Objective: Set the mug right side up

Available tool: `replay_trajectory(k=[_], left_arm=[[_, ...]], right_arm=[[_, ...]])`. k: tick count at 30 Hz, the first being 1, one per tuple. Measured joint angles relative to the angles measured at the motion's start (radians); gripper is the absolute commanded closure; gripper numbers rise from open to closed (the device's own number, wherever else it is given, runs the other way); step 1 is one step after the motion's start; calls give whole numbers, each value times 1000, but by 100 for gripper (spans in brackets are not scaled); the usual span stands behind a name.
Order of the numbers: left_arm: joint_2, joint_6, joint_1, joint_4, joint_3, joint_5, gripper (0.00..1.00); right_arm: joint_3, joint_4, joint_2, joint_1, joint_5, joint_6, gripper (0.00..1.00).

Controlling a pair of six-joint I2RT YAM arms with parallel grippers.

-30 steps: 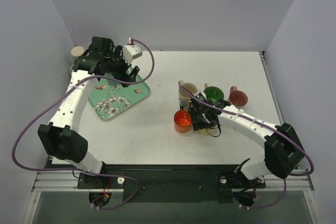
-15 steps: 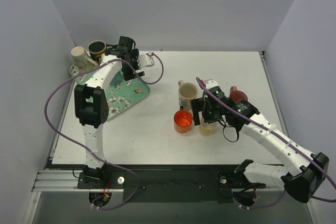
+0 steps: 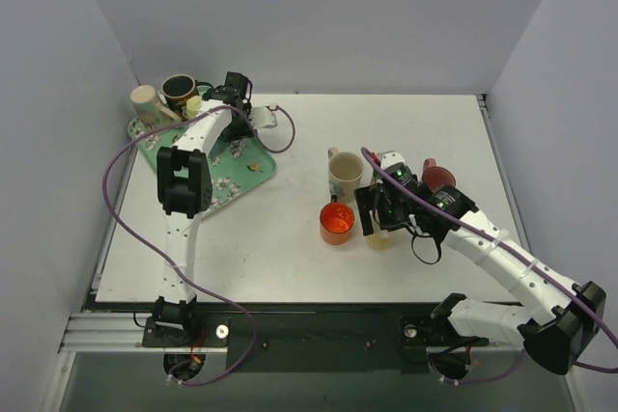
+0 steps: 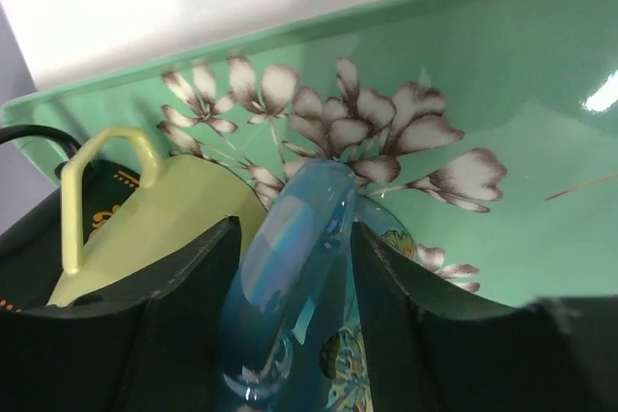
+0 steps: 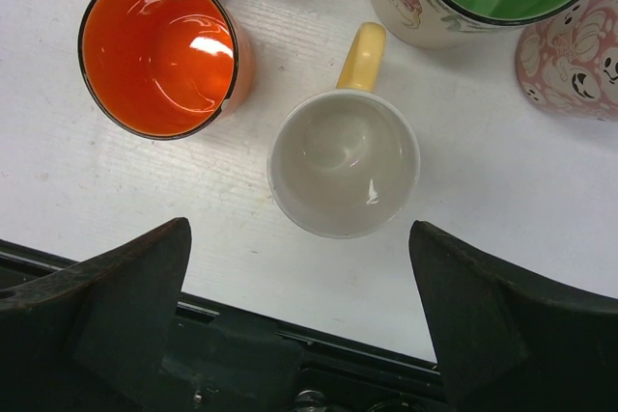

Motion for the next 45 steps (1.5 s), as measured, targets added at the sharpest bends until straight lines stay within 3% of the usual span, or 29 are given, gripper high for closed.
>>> replay_trajectory(k=[1, 2, 3, 12, 17, 24, 31, 34, 39, 45], left_arm=[[6, 2, 1, -10, 0, -3, 65], [10, 7, 2, -12, 0, -11, 97], [11, 17, 3, -18, 0, -12, 100], [-48, -48, 0, -77, -35, 26, 100], [-160, -136, -35, -127, -99, 144, 100], [-355, -254, -65, -188, -54, 297, 100], [-481, -534, 29, -256, 74, 681, 100], [-545, -666, 54, -260, 65, 834, 100], [-645, -887, 41, -217, 0, 1071, 100], [-775, -1194, 21, 40, -206, 1292, 100]], right_arm=[[0, -1, 0, 0, 1, 0, 10], [0, -1, 0, 0, 3, 0, 10], [0, -1, 0, 0, 4, 0, 10], [1, -9, 0, 5, 17, 0, 10], [21, -34, 0, 8, 42, 1, 10], [77, -41, -13, 32, 58, 3, 10], [216, -17, -2, 154, 60, -27, 10], [277, 123, 5, 223, -2, -43, 7], [258, 433, 16, 233, -121, -2, 7], [262, 746, 117, 229, -195, 104, 12]])
